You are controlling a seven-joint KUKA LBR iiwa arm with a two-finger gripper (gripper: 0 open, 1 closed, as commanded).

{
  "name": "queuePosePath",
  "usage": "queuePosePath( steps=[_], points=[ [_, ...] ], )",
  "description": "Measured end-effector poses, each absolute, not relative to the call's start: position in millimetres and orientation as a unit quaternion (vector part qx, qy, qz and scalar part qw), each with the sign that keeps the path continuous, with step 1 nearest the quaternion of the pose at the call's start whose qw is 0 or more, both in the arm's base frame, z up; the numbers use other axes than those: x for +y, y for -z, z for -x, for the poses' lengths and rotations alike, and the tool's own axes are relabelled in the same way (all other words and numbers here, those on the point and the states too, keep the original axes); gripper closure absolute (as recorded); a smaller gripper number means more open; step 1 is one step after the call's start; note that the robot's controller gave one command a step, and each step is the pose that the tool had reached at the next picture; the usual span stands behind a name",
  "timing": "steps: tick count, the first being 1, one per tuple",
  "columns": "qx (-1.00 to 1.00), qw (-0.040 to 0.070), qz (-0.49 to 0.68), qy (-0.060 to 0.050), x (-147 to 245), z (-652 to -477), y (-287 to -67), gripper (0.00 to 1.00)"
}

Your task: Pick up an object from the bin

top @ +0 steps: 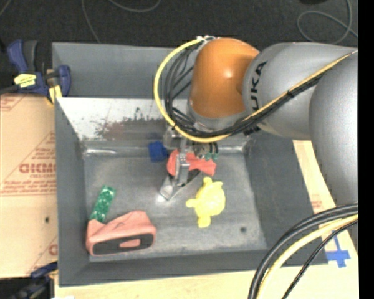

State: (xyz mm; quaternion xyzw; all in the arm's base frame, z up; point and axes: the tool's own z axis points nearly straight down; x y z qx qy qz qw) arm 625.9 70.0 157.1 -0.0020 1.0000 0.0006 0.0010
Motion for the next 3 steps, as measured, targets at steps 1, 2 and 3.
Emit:
queuePosePath(
  steps=[1, 2, 3],
  points=[
    [1.000, 0.002, 0.012, -0.001, 52.1, -626.9, -130.5, 0.00],
    [1.000, -0.004, -0.017, -0.004, 40.1, -624.2, -104.4, 0.00],
    [0.999, 0.003, -0.032, -0.005, 39.5, -620.3, -103.6, 0.00]
  ],
)
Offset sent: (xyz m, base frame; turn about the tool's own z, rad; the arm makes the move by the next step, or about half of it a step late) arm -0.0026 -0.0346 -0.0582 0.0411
